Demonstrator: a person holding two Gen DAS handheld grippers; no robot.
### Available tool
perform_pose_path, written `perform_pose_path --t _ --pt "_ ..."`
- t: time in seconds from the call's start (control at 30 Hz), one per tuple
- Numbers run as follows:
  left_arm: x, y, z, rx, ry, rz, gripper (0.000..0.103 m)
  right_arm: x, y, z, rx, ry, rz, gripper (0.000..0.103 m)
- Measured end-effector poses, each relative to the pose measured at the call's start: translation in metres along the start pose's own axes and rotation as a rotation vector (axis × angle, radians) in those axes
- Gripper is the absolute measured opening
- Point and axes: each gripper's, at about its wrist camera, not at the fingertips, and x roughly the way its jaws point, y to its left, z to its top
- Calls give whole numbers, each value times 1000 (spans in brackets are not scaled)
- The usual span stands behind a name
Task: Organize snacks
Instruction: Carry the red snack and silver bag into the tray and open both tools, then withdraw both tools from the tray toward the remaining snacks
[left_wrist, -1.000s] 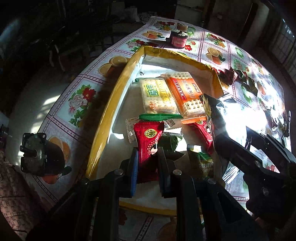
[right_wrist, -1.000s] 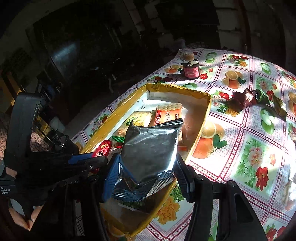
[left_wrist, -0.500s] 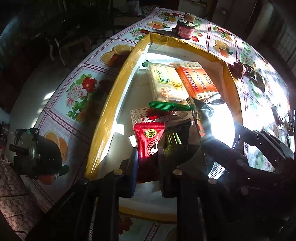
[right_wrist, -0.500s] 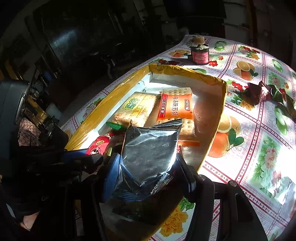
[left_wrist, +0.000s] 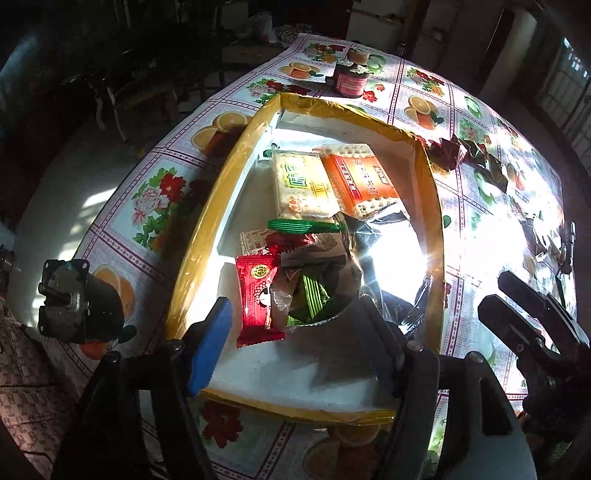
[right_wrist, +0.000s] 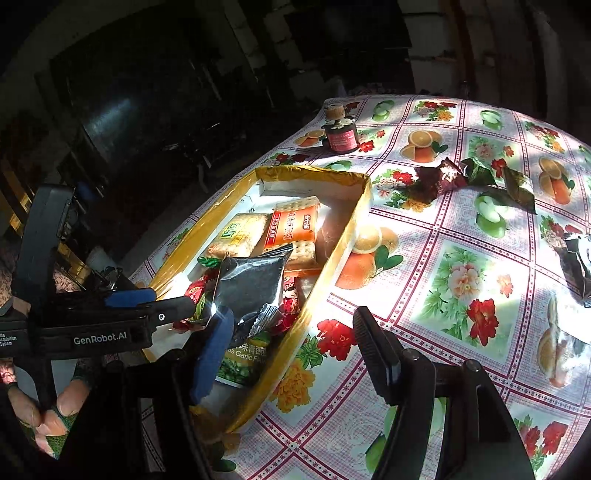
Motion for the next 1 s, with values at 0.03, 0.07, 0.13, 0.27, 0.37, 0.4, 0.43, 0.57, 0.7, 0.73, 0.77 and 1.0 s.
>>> perform_pose_path --t 0.03,0.07,0.13,0.27,0.37,0.4,0.43,0.57,0.7,0.73,0.77,1.0 --pt "-2 -3 -1 5 -1 -3 70 -5 -8 -3 14 -5 -12 67" --pt "-3 -7 -1 10 -3 -5 70 -10 -15 -7 28 -9 -23 67" --pt "-7 -14 -2 22 -12 -10 70 -20 -31 -15 60 -13 -47 67" --pt "-15 -35 -2 59 -25 -33 73 -38 -67 -33 148 -22 -100 67" --pt "-19 -58 -3 99 -27 -53 74 -51 -88 -44 206 -31 -128 67" --pt "-20 -65 -3 110 -28 -63 74 -55 -94 -46 219 -37 -136 67" --pt "-21 -73 -4 126 -30 -72 74 -59 -100 -49 229 -42 -144 67" --pt "-20 -103 -5 178 -27 -84 76 -72 -119 -56 264 -61 -174 70" --pt "-15 -128 -5 217 -14 -98 76 -81 -135 -64 303 -73 -198 70" --pt "-14 -133 -5 227 -13 -100 76 -82 -139 -64 308 -73 -203 70" --pt "-13 -138 -5 238 -12 -103 76 -83 -142 -66 313 -73 -207 70" --pt "1 -172 8 297 -13 -75 76 -85 -160 -64 331 -79 -214 70"
